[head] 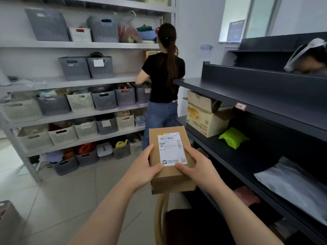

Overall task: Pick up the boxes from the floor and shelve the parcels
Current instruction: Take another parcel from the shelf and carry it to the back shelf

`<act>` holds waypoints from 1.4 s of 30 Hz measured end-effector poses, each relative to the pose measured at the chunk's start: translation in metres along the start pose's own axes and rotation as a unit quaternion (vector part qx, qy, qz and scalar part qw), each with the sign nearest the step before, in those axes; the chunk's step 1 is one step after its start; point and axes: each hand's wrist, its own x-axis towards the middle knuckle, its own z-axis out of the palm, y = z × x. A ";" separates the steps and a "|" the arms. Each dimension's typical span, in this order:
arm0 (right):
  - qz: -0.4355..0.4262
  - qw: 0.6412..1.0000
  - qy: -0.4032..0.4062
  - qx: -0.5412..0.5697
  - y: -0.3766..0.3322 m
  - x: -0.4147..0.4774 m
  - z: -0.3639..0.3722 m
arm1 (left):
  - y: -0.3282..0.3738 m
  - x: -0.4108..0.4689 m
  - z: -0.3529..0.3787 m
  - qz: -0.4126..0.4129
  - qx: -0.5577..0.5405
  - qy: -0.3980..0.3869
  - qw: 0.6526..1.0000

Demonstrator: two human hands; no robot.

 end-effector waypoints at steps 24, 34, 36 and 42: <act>0.065 0.996 0.058 -0.035 -0.017 0.230 0.092 | -0.062 0.252 -0.091 0.036 0.020 -0.072 0.997; 0.122 0.978 0.160 -0.048 -0.059 0.263 0.150 | -0.083 0.317 -0.156 0.106 0.036 -0.173 0.979; 0.132 0.976 0.166 -0.052 -0.063 0.265 0.156 | -0.085 0.322 -0.161 0.111 0.031 -0.185 0.976; 0.167 0.965 0.195 -0.061 -0.064 0.273 0.159 | -0.085 0.345 -0.157 0.129 0.018 -0.223 0.966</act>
